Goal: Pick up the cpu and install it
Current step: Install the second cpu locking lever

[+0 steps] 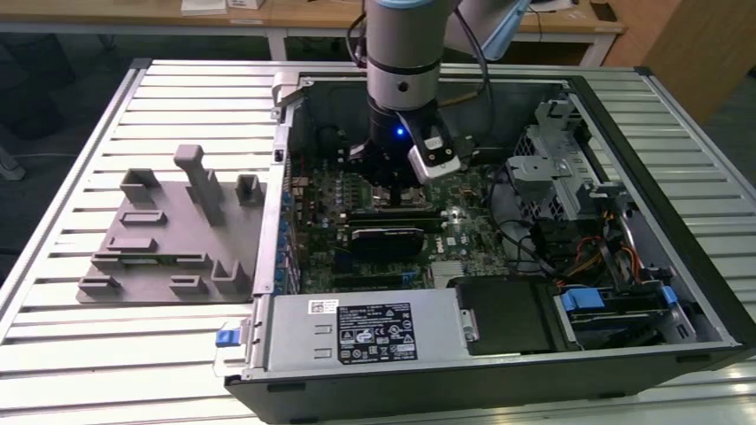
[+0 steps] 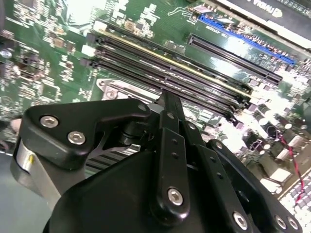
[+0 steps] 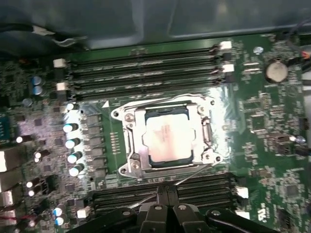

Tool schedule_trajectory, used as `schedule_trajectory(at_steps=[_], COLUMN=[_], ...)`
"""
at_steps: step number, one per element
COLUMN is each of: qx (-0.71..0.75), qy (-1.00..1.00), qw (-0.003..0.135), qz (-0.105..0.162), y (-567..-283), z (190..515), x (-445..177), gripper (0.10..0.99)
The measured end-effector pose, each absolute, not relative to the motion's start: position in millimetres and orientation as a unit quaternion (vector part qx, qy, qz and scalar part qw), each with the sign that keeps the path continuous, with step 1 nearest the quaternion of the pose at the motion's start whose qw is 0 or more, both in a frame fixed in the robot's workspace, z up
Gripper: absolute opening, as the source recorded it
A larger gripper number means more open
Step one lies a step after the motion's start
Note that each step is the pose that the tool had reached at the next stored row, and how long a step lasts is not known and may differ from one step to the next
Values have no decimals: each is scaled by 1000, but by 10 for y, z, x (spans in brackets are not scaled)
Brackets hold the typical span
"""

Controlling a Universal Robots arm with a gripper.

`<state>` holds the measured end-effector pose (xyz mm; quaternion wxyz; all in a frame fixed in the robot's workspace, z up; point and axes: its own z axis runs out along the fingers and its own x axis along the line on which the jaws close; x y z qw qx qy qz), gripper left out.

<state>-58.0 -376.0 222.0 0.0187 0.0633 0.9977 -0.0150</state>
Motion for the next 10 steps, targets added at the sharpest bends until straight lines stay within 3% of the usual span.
schedule_trajectory(at_steps=[5,10], qx=[49,47], qy=[999,999], qw=[4,4], qz=[-16,-16], y=[-3764,-3764], z=[2189,2188], x=[-580,-583], gripper=[106,106])
